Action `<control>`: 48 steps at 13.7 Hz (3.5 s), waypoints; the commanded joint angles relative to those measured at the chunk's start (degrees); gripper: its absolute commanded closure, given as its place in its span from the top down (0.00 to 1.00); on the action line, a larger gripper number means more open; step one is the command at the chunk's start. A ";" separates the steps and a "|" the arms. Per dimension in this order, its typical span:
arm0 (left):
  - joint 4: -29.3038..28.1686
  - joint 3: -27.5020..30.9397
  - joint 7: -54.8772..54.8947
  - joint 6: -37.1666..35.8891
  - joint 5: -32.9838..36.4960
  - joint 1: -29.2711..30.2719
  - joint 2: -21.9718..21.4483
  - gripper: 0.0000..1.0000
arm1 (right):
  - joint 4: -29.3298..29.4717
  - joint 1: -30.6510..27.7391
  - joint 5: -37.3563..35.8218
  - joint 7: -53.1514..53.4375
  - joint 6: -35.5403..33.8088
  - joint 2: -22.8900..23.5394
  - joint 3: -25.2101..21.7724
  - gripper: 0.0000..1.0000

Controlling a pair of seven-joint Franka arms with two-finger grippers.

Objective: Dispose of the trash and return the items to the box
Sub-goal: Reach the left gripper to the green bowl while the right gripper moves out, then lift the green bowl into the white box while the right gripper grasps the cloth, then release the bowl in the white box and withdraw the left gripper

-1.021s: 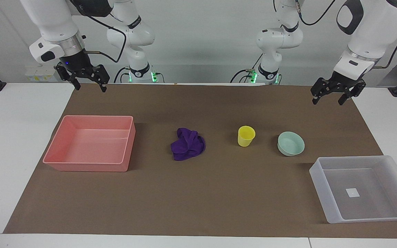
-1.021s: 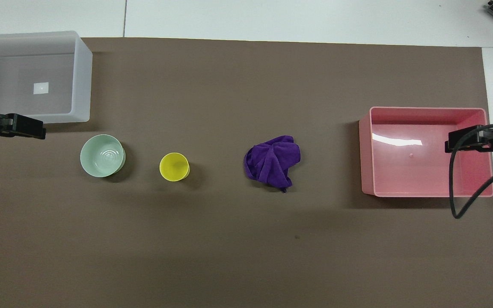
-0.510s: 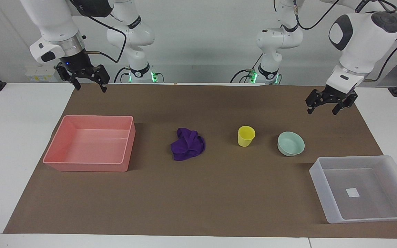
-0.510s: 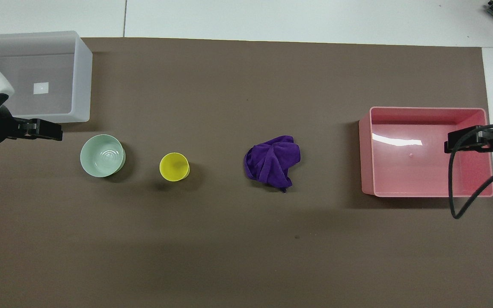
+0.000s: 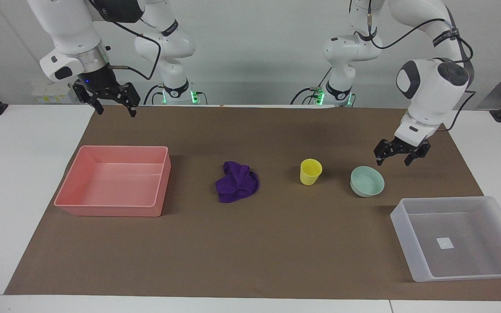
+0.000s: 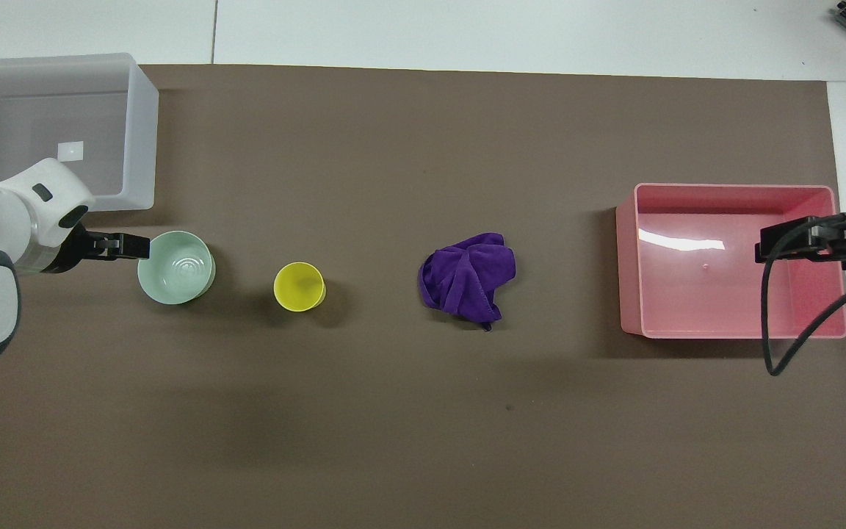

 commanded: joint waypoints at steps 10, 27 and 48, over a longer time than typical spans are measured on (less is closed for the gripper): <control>-7.78 -0.56 1.51 11.51 -0.82 1.17 6.20 0.97 | -12.93 8.48 0.73 6.52 16.24 -1.05 0.35 1.00; 14.18 -0.38 8.54 -5.90 -0.73 6.52 8.65 0.00 | -14.88 22.81 0.82 15.93 39.01 16.52 0.61 1.00; 51.20 -0.38 8.63 -4.57 -0.12 13.83 43.56 0.00 | -18.65 28.44 0.73 19.01 51.85 23.55 0.61 1.00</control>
